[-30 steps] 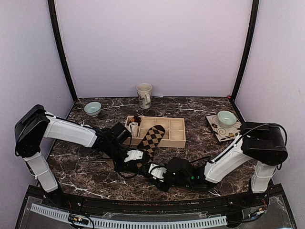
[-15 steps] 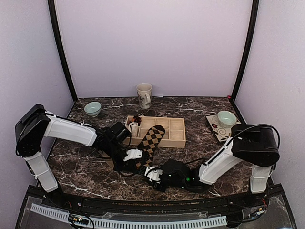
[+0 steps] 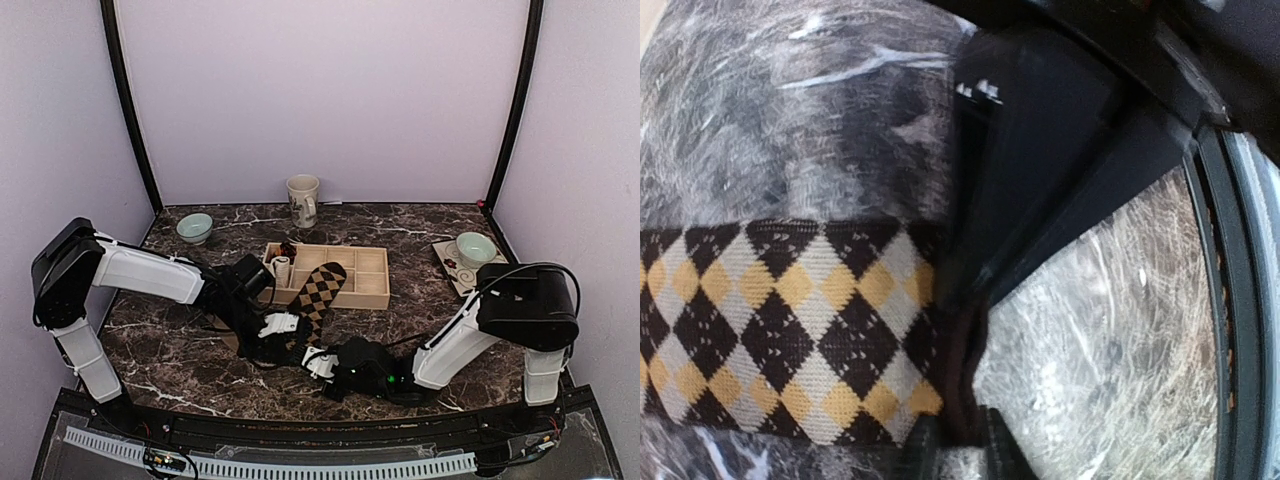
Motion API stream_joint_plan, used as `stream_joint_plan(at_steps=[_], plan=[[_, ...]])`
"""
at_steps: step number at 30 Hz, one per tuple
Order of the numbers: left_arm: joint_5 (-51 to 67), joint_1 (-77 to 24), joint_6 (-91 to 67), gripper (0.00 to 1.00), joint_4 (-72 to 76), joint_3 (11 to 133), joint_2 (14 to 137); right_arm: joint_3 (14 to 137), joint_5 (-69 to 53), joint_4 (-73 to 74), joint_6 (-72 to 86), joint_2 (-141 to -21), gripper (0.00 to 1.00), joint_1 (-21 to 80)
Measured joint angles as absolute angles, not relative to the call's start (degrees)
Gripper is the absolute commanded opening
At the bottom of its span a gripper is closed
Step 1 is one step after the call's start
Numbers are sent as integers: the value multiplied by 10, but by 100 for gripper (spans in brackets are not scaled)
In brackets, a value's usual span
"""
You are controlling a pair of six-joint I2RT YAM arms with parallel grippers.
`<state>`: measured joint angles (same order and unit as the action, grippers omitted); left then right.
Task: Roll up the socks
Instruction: Roll the sock at the center of the board.
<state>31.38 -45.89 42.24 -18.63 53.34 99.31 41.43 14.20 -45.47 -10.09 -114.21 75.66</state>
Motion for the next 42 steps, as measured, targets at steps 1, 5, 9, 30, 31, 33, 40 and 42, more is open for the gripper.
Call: stream_joint_plan(at_steps=[1,5,9,30,31,33,40,42], plan=[[313,-459,427,39,-187,533,993,411,142,-456,-96,-1141,0,757],[304,-453,423,49,-189,526,988,403,137,-461,-68,-1138,0,758],[290,-427,428,50,-192,489,934,401,118,-458,-37,-1134,0,757],[187,-553,555,37,-210,294,547,559,-211,-212,227,-1157,0,660],[183,-562,565,36,-180,274,546,557,-220,-219,241,-1159,0,657],[176,-574,580,32,-125,235,550,551,-237,-233,264,-1162,0,653],[157,-590,629,27,78,165,600,520,-275,-292,331,-1168,0,647],[153,-592,644,27,135,156,622,518,-282,-302,338,-1171,0,644]])
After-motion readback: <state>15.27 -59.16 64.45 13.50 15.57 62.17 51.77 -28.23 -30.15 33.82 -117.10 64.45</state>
